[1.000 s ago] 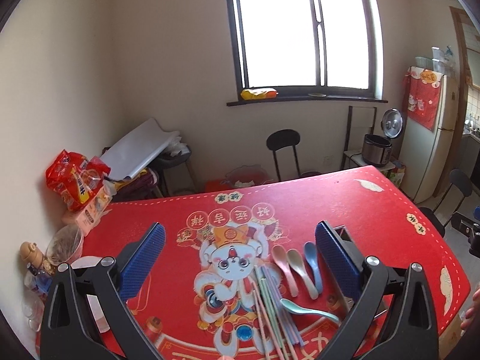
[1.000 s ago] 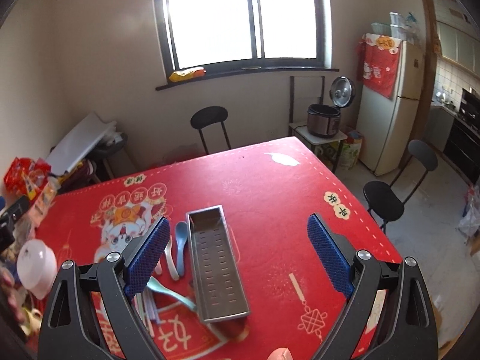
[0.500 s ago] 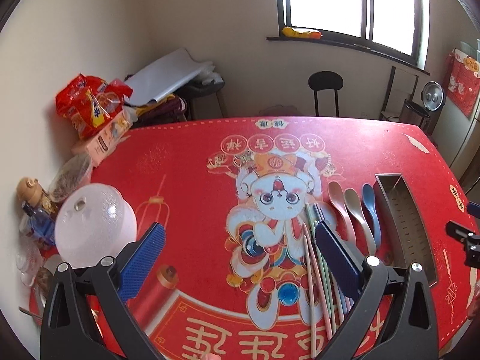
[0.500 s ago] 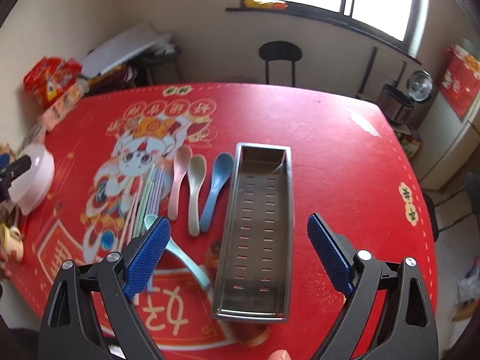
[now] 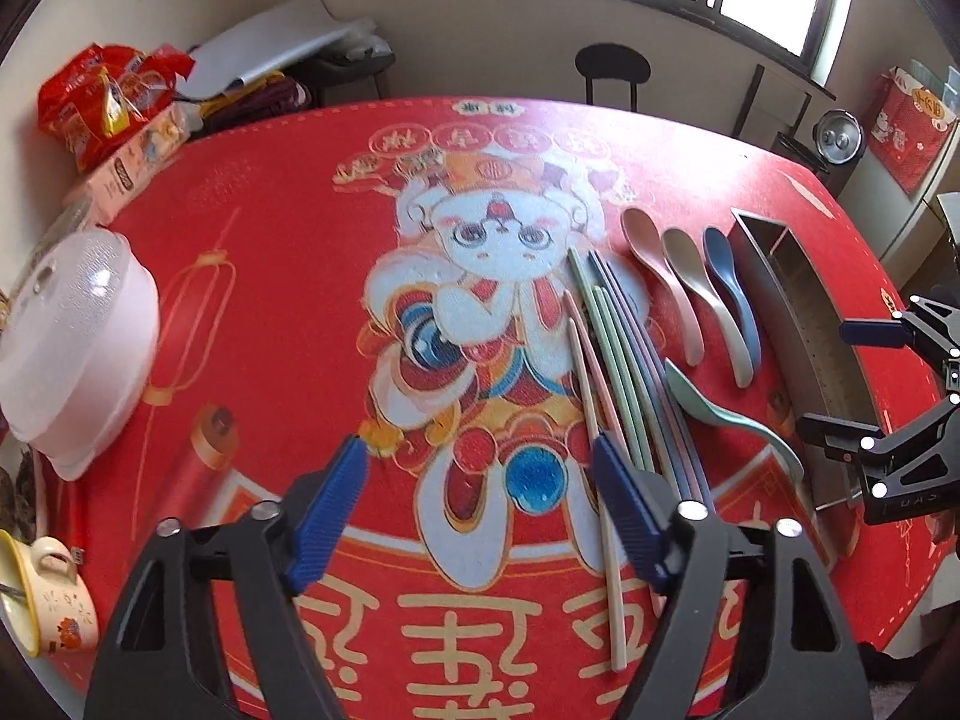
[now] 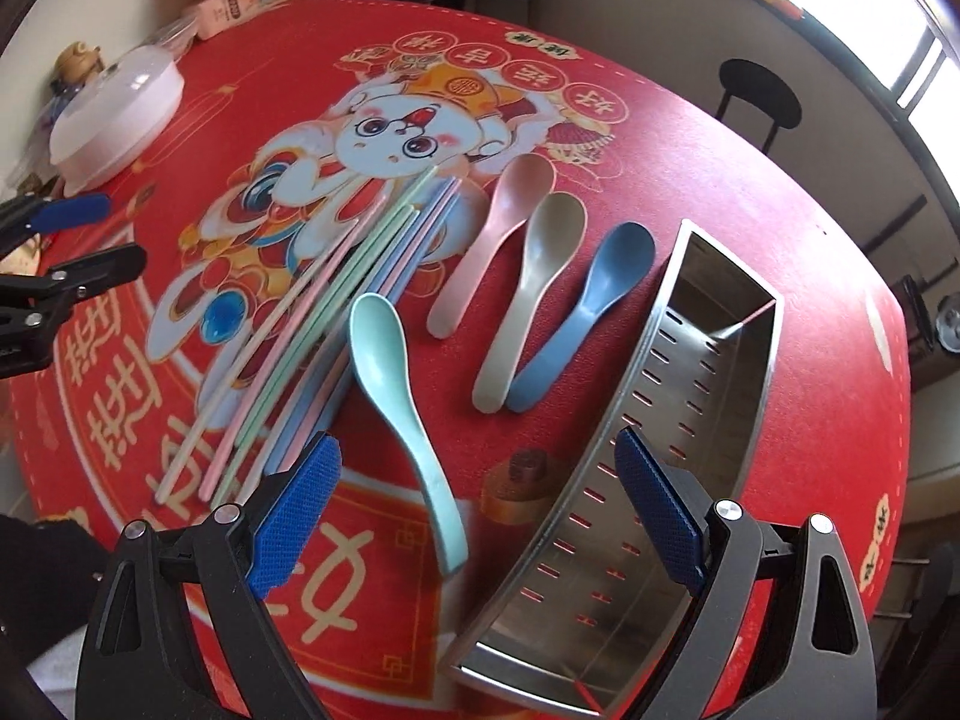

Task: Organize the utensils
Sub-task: 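Grasp the mint-green spoon with the right tool while the left tool grasps a pale chopstick, then lift the green spoon with the right tool while the left tool lifts the chopstick toward the steel tray, then lower the green spoon into the tray with the right tool while the left tool releases the chopstick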

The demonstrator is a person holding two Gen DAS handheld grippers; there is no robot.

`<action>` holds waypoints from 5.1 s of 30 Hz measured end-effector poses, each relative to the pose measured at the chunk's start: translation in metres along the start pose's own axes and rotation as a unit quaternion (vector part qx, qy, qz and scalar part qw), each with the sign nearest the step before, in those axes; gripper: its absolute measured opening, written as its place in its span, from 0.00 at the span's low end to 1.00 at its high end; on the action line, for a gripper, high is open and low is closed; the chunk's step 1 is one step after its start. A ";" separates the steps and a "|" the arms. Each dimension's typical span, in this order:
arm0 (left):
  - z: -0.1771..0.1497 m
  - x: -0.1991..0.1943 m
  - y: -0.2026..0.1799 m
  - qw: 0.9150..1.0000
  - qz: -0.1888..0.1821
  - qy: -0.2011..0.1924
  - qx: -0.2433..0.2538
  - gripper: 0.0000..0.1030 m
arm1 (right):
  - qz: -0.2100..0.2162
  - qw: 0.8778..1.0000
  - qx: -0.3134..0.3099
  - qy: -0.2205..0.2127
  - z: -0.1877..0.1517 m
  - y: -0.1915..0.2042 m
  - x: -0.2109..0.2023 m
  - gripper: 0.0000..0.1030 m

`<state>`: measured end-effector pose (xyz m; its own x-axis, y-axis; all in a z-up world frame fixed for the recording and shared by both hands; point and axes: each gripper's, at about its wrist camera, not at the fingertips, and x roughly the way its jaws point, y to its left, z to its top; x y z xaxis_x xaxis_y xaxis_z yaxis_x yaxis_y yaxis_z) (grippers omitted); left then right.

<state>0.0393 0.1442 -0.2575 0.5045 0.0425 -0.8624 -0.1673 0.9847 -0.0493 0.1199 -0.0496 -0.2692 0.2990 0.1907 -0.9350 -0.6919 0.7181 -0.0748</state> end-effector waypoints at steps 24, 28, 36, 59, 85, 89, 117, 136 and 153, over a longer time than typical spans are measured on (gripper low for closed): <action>-0.008 0.038 -0.007 0.994 -0.079 0.064 -0.029 0.46 | 0.095 0.993 0.011 0.062 0.003 0.009 0.036 0.42; -0.008 0.042 -0.012 0.994 -0.084 0.071 -0.019 0.42 | 0.101 0.992 0.031 0.070 0.005 0.005 0.045 0.42; -0.011 0.053 -0.021 0.991 -0.096 0.088 -0.010 0.33 | 0.084 0.992 0.034 0.090 0.007 0.010 0.056 0.36; -0.005 0.077 -0.041 0.987 -0.114 0.115 0.022 0.07 | 0.091 0.985 0.118 0.085 -0.023 -0.021 0.052 0.36; -0.024 0.067 -0.046 0.990 -0.092 0.094 0.058 0.08 | 0.140 0.976 0.143 0.088 -0.027 -0.010 0.051 0.17; -0.026 0.066 -0.047 0.991 -0.089 0.086 0.059 0.08 | 0.139 0.976 0.144 0.087 -0.027 -0.010 0.051 0.16; -0.024 0.067 -0.034 0.990 -0.101 0.087 0.037 0.08 | 0.148 0.974 0.155 0.075 -0.027 -0.012 0.053 0.14; -0.008 0.034 -0.013 0.988 -0.143 0.065 -0.011 0.06 | 0.173 0.966 0.192 0.017 -0.036 -0.027 0.025 0.14; 0.051 0.014 -0.066 0.969 -0.239 0.054 -0.027 0.06 | 0.145 0.948 0.280 -0.039 -0.062 -0.096 -0.014 0.14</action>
<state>0.1008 0.0887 -0.2401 0.4442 -0.4369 -0.7822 0.0181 0.8773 -0.4797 0.1418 -0.1624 -0.2706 0.2124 0.4669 -0.8584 -0.3013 0.8670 0.3970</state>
